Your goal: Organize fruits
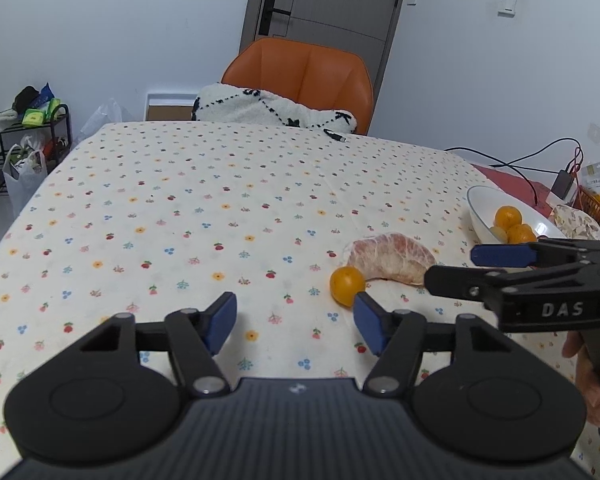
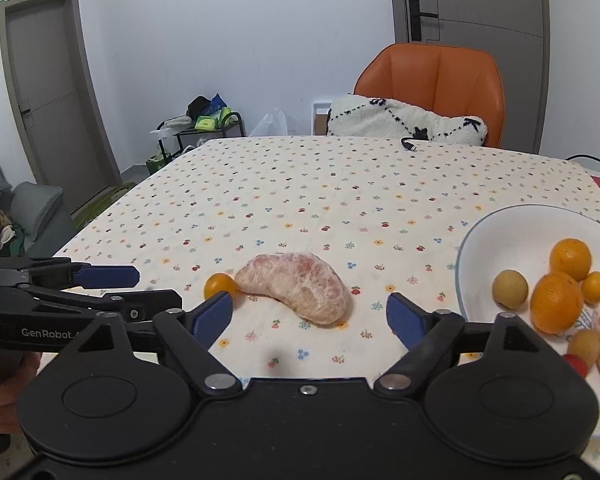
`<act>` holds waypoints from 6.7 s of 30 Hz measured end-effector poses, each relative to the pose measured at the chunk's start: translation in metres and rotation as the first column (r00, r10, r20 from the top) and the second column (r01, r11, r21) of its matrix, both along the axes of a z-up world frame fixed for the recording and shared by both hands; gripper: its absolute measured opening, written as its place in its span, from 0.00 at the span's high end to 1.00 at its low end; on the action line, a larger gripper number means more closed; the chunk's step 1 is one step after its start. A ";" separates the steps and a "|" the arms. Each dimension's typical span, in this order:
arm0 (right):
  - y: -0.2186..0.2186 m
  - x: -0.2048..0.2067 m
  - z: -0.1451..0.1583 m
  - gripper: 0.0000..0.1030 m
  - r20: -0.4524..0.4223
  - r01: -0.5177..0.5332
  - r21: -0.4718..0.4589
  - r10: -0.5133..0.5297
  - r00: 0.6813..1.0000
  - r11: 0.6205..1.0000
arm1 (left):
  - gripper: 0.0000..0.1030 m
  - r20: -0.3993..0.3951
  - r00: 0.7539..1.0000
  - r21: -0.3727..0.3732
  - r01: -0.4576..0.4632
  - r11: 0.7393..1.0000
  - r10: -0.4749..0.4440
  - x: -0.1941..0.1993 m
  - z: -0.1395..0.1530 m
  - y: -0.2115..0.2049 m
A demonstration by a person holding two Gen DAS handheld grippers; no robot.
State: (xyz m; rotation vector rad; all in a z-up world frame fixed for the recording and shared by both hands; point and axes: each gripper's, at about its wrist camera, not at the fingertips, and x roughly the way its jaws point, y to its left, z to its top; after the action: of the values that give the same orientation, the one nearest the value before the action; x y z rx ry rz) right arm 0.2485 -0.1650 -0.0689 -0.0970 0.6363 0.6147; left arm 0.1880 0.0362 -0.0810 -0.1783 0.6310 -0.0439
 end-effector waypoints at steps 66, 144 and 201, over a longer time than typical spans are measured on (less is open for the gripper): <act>-0.007 0.010 0.002 0.61 0.020 -0.014 0.085 0.013 1.000 0.996 | 0.79 0.039 0.999 -0.108 -0.003 0.994 0.007 0.025 0.017 -0.011; -0.194 0.052 0.008 0.60 0.176 0.453 0.094 -0.463 0.869 0.887 | 0.56 0.081 0.988 0.010 0.130 0.991 -0.131 0.063 0.039 -0.125; -0.132 -0.126 0.088 0.00 0.194 0.308 0.179 -0.341 0.920 0.934 | 0.00 0.236 0.971 0.029 -0.053 0.998 0.045 -0.093 0.128 -0.027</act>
State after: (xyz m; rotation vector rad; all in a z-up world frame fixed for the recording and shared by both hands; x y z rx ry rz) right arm 0.1220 -0.2967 0.0194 0.0761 0.3766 0.3188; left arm 0.0948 0.0090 0.0473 -0.1521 0.3897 -0.0065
